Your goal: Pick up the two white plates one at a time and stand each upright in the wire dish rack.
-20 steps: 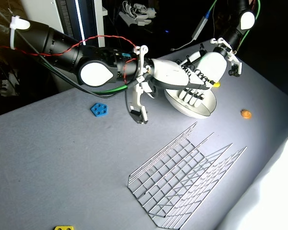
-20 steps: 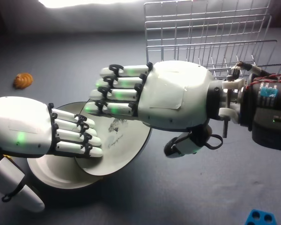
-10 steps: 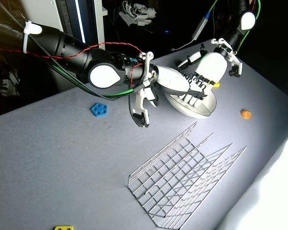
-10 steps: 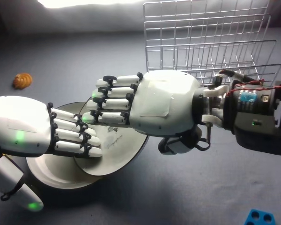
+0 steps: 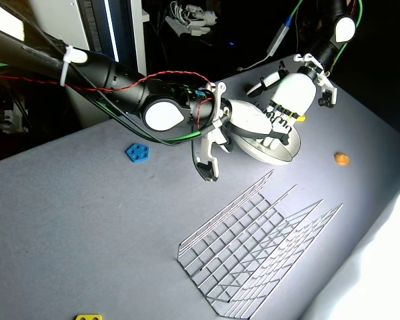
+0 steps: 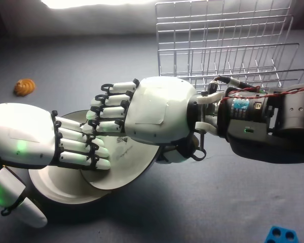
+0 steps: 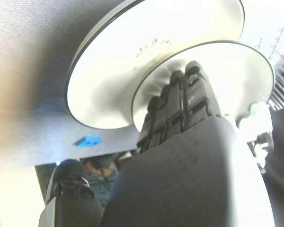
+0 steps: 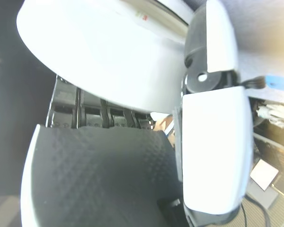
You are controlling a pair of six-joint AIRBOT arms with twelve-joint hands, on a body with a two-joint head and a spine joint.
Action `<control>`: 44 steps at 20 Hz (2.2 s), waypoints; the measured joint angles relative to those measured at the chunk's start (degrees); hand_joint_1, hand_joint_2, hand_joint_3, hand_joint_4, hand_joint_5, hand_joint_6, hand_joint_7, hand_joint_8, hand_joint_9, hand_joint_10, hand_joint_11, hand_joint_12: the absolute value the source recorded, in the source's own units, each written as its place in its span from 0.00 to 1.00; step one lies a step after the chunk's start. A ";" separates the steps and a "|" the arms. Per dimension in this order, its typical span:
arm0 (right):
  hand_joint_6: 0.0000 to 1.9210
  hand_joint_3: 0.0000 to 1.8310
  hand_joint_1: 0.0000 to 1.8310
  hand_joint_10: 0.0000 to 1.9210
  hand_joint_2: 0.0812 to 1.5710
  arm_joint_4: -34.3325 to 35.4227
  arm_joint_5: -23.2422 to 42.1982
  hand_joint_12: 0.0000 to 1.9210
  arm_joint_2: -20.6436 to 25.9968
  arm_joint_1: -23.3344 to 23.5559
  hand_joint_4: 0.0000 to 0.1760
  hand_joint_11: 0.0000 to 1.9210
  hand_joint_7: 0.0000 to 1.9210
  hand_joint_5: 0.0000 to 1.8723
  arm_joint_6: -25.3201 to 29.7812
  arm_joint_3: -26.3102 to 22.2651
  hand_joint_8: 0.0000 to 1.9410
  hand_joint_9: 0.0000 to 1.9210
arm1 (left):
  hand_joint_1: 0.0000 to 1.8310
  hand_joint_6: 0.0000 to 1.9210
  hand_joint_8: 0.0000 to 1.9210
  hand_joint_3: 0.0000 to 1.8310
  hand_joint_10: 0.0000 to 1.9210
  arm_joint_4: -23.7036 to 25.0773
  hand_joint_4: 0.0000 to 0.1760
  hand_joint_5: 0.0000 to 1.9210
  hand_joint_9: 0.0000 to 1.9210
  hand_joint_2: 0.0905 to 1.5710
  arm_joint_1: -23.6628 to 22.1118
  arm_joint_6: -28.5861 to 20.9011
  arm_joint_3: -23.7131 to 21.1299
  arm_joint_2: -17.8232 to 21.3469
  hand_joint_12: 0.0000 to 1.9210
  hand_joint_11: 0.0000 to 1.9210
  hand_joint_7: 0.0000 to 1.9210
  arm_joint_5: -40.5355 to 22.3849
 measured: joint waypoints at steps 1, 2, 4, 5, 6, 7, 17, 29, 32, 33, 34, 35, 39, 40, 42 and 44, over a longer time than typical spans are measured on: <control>0.01 0.00 0.65 0.02 0.66 0.00 -0.15 0.50 -0.24 -0.02 0.00 0.00 0.16 0.18 -0.02 0.22 0.01 0.15 | 0.00 0.00 0.00 0.00 0.00 0.07 0.00 0.00 0.00 0.65 0.00 0.00 0.20 -0.07 0.00 0.00 0.00 -0.07; 0.01 0.00 0.69 0.03 0.64 0.02 -0.22 0.56 -0.37 -0.02 0.00 0.04 0.24 0.25 -0.04 0.24 0.01 0.23 | 0.00 0.00 0.00 0.00 0.00 0.07 0.00 0.00 0.00 0.66 0.00 -0.02 0.28 -0.07 0.00 0.00 0.00 -0.17; 0.01 0.00 0.70 0.03 0.65 0.02 -0.24 0.55 -0.39 0.00 0.00 0.13 0.32 0.33 -0.04 0.24 0.01 0.32 | 0.00 0.00 0.00 0.00 0.00 0.00 0.00 0.00 0.00 0.65 0.00 -0.20 0.61 -0.24 0.00 0.00 0.00 -0.33; 0.01 0.00 0.68 0.02 0.67 0.02 -0.24 0.54 -0.44 0.00 0.00 0.19 0.36 0.37 -0.04 0.24 0.01 0.36 | 0.00 0.00 0.00 0.00 0.00 -0.04 0.00 0.00 0.00 0.66 0.00 -0.22 0.61 -0.24 0.00 0.00 0.00 -0.33; 0.01 0.00 0.69 0.02 0.68 0.07 -0.22 0.53 -0.44 0.00 0.00 0.23 0.40 0.40 -0.02 0.35 0.01 0.40 | 0.00 0.00 0.00 0.00 0.00 -0.09 0.00 0.00 0.00 0.65 0.00 -0.24 0.61 -0.24 0.00 0.00 0.00 -0.31; 0.01 0.00 0.69 0.02 0.69 0.09 -0.20 0.52 -0.44 0.00 0.00 0.26 0.41 0.42 -0.04 0.35 0.00 0.42 | 0.00 0.00 0.00 0.00 0.00 -0.11 0.00 0.00 0.00 0.65 0.00 -0.24 0.61 -0.24 0.00 0.00 0.00 -0.33; 0.53 0.00 0.76 0.46 0.66 -0.61 1.55 0.43 0.74 2.67 0.00 0.53 0.58 0.51 0.83 -1.66 0.34 0.56 | 0.00 0.00 0.00 0.00 0.00 -0.76 0.00 0.00 0.00 0.66 -1.29 -0.83 -3.63 3.02 0.00 0.00 0.00 1.40; 0.50 0.00 0.76 0.48 0.66 2.47 -0.96 0.42 4.52 5.75 0.00 0.52 0.60 0.54 2.01 -8.55 0.32 0.55 | 0.00 0.00 0.00 0.00 0.00 -2.51 0.00 0.00 0.00 0.65 -5.11 -5.16 -7.28 13.64 0.00 0.00 0.00 1.77; 0.51 0.00 0.76 0.51 0.66 4.83 -2.05 0.43 5.79 7.52 0.00 0.50 0.58 0.54 2.86 -9.55 0.34 0.52 | 0.00 0.00 0.00 0.00 0.00 -2.91 0.00 0.00 0.00 0.66 -5.11 -6.29 -7.82 16.68 0.00 0.00 0.00 1.86; 0.50 0.00 0.76 0.50 0.66 5.07 -2.38 0.43 6.19 7.82 0.00 0.50 0.59 0.55 3.82 -9.88 0.33 0.53 | 0.00 0.00 0.00 0.00 0.00 -3.17 0.00 0.00 0.00 0.66 -5.11 -6.49 -8.33 17.66 0.00 0.00 0.00 1.79; 0.50 0.00 0.76 0.50 0.66 5.07 -3.15 0.43 6.56 8.28 0.00 0.50 0.60 0.54 5.46 -10.14 0.33 0.53 | 0.00 0.00 0.00 0.00 0.00 -3.21 0.00 0.00 0.00 0.66 -5.11 -6.62 -8.98 18.49 0.00 0.00 0.00 1.70; 0.52 0.00 0.76 0.51 0.67 5.07 -3.96 0.44 6.91 8.96 0.00 0.49 0.58 0.53 8.28 -10.54 0.37 0.51 | 0.00 0.00 0.00 0.00 0.00 -3.21 0.00 0.00 0.00 0.66 -5.11 -6.97 -9.57 19.37 0.00 0.00 0.00 1.64; 0.54 0.00 0.75 0.54 0.67 4.85 -7.13 0.46 8.24 11.93 0.00 0.48 0.56 0.52 18.73 -10.58 0.39 0.50 | 0.00 0.00 0.00 0.00 0.00 -3.50 0.00 0.00 0.00 0.66 -5.11 -7.17 -10.23 20.55 0.00 0.00 0.00 1.68; 0.54 0.00 0.75 0.55 0.68 4.76 -7.23 0.47 8.57 12.55 0.00 0.48 0.55 0.52 20.63 -10.58 0.40 0.49 | 0.00 0.00 0.00 0.00 0.00 -3.69 0.00 0.00 0.00 0.66 -4.63 -7.17 -10.23 20.55 0.00 0.00 0.00 1.73; 0.54 0.00 0.75 0.55 0.68 4.72 -7.39 0.47 9.20 13.40 0.00 0.48 0.55 0.52 24.35 -10.58 0.41 0.49 | 0.00 0.00 0.00 0.00 0.00 -3.67 0.00 0.00 0.00 0.66 -3.65 -7.08 -10.29 20.55 0.00 0.00 0.00 1.77; 0.54 0.00 0.75 0.54 0.67 4.66 -8.00 0.46 9.99 14.43 0.00 0.48 0.56 0.52 29.07 -10.60 0.39 0.50 | 0.00 0.00 0.00 0.00 0.00 -3.04 0.00 0.00 0.00 0.66 -3.08 -6.43 -10.27 20.52 0.00 0.00 0.00 1.53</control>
